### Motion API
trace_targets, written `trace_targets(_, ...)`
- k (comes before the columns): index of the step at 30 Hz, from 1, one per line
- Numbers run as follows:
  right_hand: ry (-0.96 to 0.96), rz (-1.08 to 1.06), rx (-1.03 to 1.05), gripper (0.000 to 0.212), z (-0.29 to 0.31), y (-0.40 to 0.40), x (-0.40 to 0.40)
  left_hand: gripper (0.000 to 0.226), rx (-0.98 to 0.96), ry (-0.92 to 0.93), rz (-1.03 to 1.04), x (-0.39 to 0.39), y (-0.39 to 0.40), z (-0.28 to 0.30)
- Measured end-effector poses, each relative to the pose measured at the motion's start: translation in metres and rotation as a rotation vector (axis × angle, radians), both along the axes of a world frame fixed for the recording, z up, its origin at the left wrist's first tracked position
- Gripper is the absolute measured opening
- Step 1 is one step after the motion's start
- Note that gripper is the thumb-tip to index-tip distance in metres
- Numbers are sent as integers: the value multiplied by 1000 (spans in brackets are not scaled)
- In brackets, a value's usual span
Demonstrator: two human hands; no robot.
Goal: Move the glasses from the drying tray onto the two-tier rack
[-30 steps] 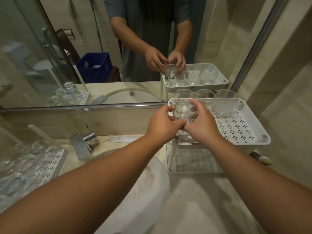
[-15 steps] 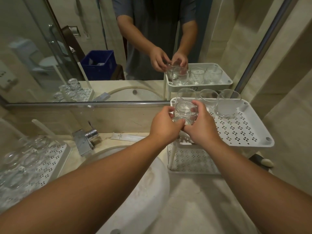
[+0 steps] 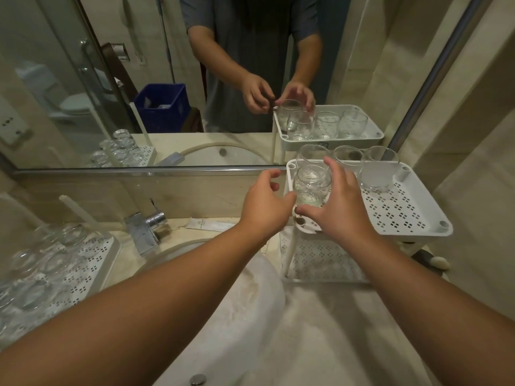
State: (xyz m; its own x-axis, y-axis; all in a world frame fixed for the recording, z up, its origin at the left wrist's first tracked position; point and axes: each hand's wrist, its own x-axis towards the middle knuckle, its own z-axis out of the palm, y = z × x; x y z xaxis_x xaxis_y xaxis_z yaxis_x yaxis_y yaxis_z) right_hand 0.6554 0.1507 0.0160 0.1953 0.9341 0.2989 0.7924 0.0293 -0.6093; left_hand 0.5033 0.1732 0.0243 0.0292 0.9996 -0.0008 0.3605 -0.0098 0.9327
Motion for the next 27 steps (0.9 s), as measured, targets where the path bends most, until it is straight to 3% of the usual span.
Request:
trace_targets(5, -184, 47, 116, 94, 23, -12, -28, 36, 55, -36, 34, -35, -7, 8)
trace_targets(11, -243, 199, 141, 87, 37, -13, -94, 29, 108, -29, 71, -106, -18, 17)
trace_targets(27, -176, 684, 11, 74, 5, -2, -354, 28, 109, 126, 419, -376, -66, 1)
